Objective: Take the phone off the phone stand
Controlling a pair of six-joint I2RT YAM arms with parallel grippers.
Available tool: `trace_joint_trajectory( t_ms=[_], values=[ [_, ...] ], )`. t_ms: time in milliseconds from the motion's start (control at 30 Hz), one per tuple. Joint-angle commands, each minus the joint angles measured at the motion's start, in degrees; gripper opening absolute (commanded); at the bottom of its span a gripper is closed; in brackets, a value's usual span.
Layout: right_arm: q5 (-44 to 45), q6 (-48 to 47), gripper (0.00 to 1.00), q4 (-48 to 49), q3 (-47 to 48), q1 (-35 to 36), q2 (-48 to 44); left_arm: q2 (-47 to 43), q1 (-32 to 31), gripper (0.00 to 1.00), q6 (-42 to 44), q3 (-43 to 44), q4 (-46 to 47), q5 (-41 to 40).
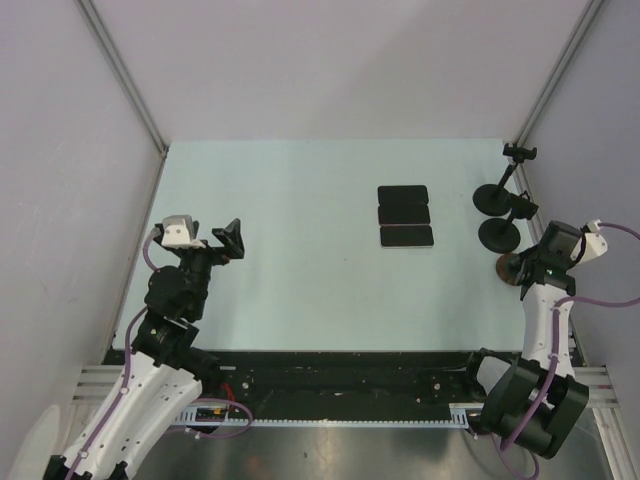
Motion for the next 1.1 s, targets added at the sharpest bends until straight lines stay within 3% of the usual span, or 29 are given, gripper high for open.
trace_joint_trajectory(
  t_ms=[0,100,133,167,233,267,467,567,833,1067],
  values=[
    [-0.53,-0.83,0.0,7.23,-0.04,-0.85,1.62,0.04,0.08,1.0,1.31,0.32,1.78,-1.66],
    [-0.01,-0.05,0.03,7.4,-1.71,-1.55,2.33,0.13,0.08,1.0,1.57,0.23,1.87,-1.83],
    [-0.01,0.13,0.1,7.49,-2.06,-1.64,2.16,0.13,0.08,1.0,1.66,0.32,1.87,-2.01],
    [0.17,0.31,0.26,7.58,-2.15,-1.64,1.98,0.04,0.08,1.0,1.75,0.32,1.87,-1.92],
    [0.6,0.48,0.4,6.97,-2.16,-1.64,1.28,-0.05,0.08,1.0,2.1,0.5,1.78,-1.66],
    [1.13,0.48,0.51,6.7,-2.15,-1.64,0.84,-0.22,0.08,1.0,2.45,0.59,1.78,-1.57],
    [3.67,1.1,0.87,3.19,-0.76,-0.94,-4.07,-1.72,0.08,1.0,3.33,2.08,1.34,-0.87],
    [8.14,-0.39,1.0,-1.01,2.66,0.99,-7.06,-3.91,0.08,1.0,4.91,3.57,1.17,-1.92],
    [21.16,-13.11,1.0,-1.39,11.64,8.9,-17.87,-11.99,0.08,1.0,11.93,8.93,1.6,-9.47],
    [20.38,-23.67,1.0,8.62,14.54,13.47,-29.3,-12.88,0.08,1.0,20.46,16.92,2.31,-10.8]
  ],
)
